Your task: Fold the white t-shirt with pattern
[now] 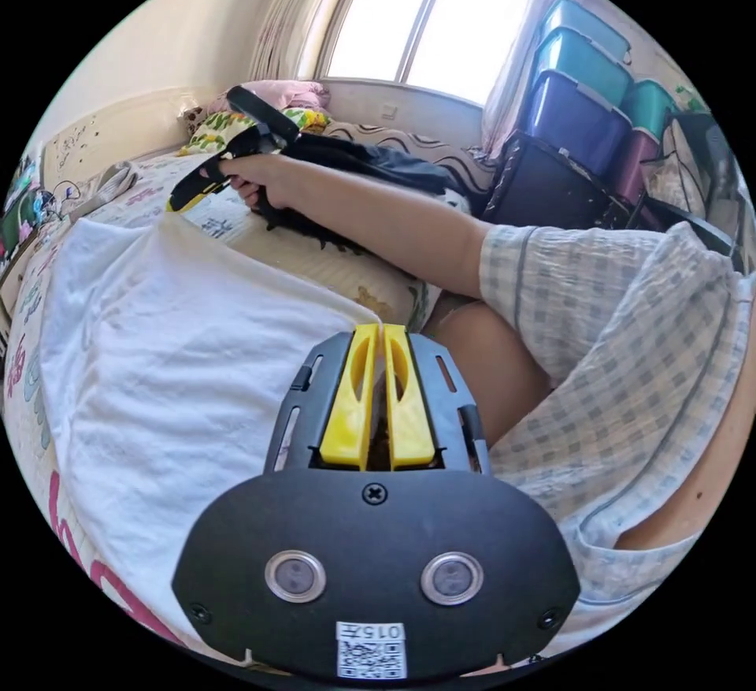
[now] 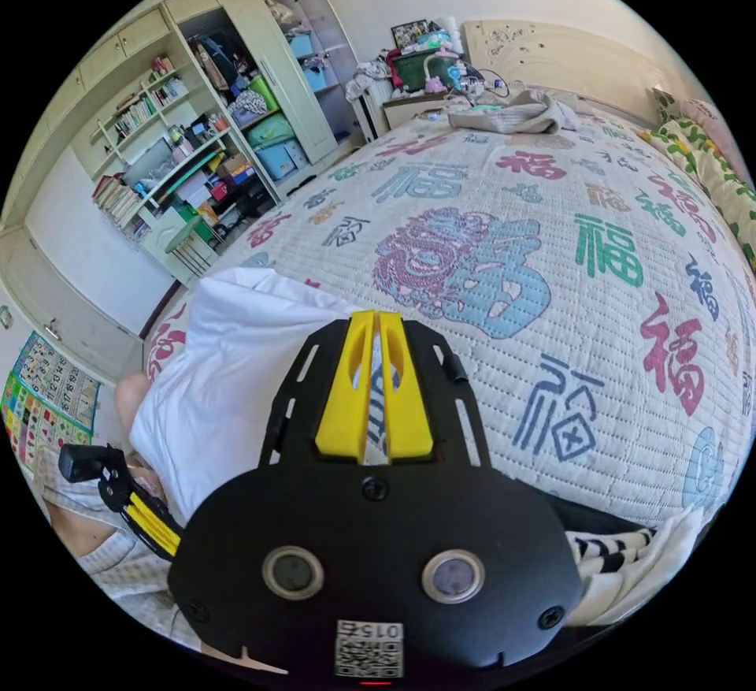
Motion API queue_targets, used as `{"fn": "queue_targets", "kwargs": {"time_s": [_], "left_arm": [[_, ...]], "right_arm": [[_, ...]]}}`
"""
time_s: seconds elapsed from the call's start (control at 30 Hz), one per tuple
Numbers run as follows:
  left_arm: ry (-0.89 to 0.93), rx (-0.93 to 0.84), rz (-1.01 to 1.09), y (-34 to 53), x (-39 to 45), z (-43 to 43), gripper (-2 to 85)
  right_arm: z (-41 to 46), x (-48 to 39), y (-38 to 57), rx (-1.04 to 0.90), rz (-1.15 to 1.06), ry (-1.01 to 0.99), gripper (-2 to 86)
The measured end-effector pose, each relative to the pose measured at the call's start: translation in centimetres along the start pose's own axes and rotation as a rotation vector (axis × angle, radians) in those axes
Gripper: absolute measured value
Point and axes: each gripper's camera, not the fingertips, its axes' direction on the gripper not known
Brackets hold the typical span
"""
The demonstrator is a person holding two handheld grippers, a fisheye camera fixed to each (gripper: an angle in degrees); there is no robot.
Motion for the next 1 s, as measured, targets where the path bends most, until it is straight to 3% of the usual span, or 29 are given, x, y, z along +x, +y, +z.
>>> {"fn": "queue_targets", "kwargs": {"time_s": [0.1, 0.27, 0.33, 0.47, 0.6, 0.87, 1.0], "left_arm": [[0.025, -0.067, -0.002, 0.2, -0.7, 0.8, 6.8], [0.297, 0.029, 0.080, 0.6, -3.3, -8.5, 10.2], [0.205, 0.062, 0.089, -0.5, -7.5, -14.8, 10.1], [-0.041, -0.029, 0.090, -2.6, -16.4, -18.6, 10.2], [-0.035, -0.054, 0.087, -4.1, -27.0, -15.6, 10.4], [0.284, -0.068, 0.241, -7.5, -39.9, -6.3, 11.3], [0.523, -0.203, 0.299, -9.0, -44.1, -0.7, 11.1]], "right_arm": [[-1.6, 0.3, 0.9, 0.054, 0.023, 0.061, 4.3], [-4.9, 0.4, 1.6, 0.168, -0.004, -0.044, 8.3], [-5.5, 0.3, 1.6, 0.170, -0.032, -0.090, 8.9], [-4.0, 0.4, 1.6, 0.049, -0.063, -0.011, 9.0], [-3.0, 1.0, 1.6, -0.039, -0.087, -0.075, 5.1], [-4.7, 1.2, 2.1, 0.020, -0.062, -0.043, 0.0], [-5.3, 1.2, 2.4, 0.022, -0.054, -0.043, -0.2]]}}
